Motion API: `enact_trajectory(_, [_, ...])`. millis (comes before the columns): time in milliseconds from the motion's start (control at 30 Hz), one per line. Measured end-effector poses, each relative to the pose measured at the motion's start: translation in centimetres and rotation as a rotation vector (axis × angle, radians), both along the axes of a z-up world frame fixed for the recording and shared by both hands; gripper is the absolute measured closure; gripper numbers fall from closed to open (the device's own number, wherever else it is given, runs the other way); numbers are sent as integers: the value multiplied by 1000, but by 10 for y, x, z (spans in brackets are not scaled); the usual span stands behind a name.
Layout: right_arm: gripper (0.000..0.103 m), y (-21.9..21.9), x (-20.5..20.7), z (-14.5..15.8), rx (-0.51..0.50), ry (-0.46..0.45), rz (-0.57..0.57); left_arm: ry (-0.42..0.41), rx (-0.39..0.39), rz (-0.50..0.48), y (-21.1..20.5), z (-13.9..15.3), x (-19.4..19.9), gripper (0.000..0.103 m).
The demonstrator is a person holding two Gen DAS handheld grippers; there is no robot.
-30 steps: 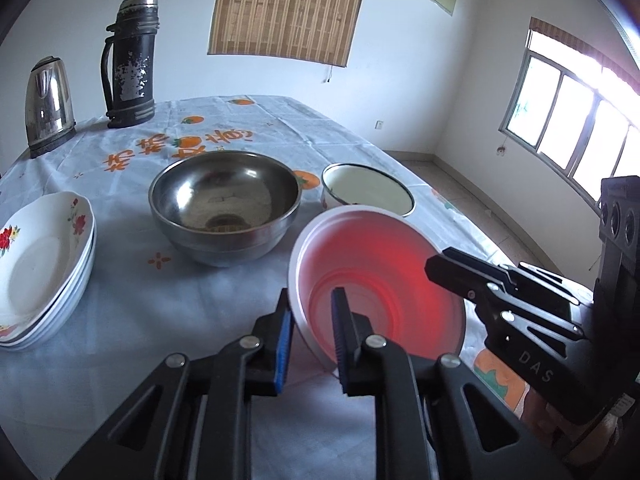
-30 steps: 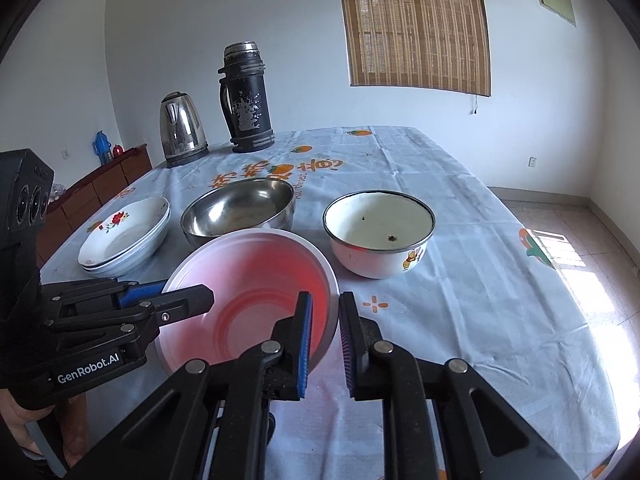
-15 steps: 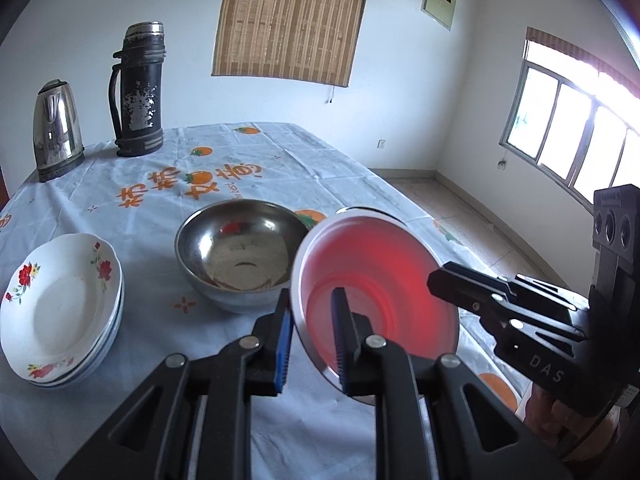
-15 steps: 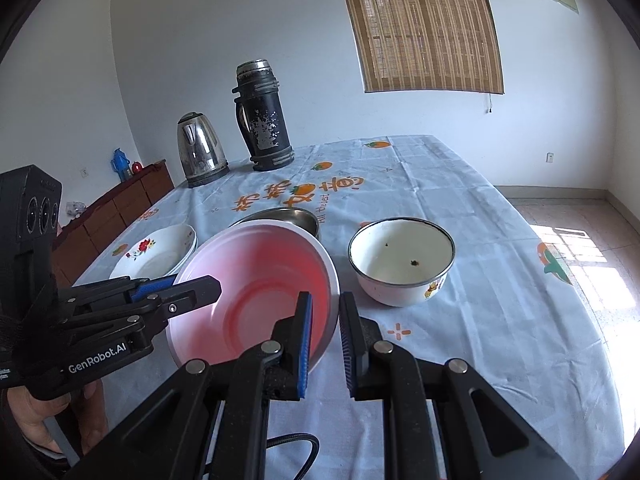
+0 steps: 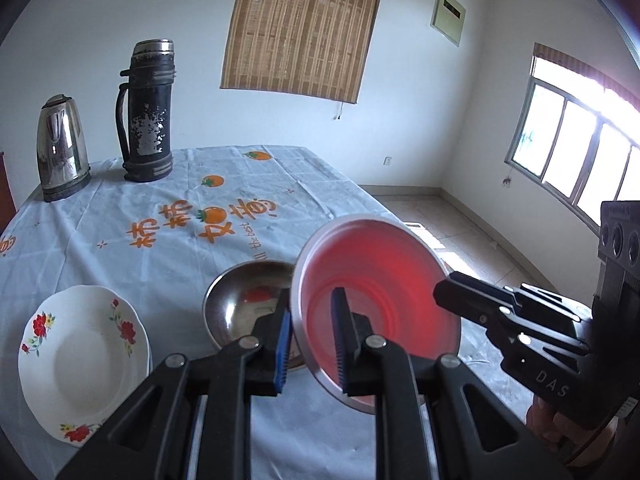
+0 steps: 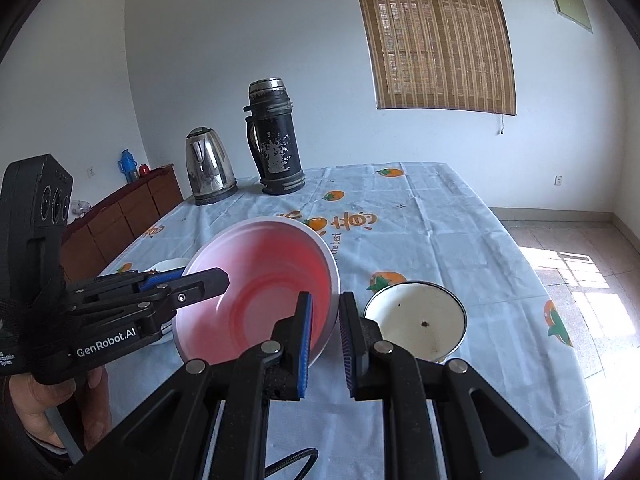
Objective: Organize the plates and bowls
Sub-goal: 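Carry the pink bowl with both tools over the steel bowl and lower it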
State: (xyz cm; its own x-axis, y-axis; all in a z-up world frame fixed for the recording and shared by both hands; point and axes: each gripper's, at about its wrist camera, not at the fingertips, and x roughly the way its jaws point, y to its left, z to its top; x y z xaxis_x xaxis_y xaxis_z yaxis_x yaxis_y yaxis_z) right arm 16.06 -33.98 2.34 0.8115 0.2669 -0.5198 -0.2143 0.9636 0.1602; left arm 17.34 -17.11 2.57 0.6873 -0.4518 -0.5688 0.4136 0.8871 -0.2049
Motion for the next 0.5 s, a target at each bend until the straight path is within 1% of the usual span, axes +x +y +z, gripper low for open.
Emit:
enact_trajectory(167, [88, 5, 20, 7, 0, 22, 18, 10, -1, 14, 6, 4, 22, 87])
enact_trajectory(333, [88, 10, 40, 4, -14, 63, 30, 31, 11, 18, 8, 1, 42, 87])
enact_trajectory(500, [88, 15, 48, -2, -43, 82, 20, 56, -27, -6, 14, -8, 52, 87])
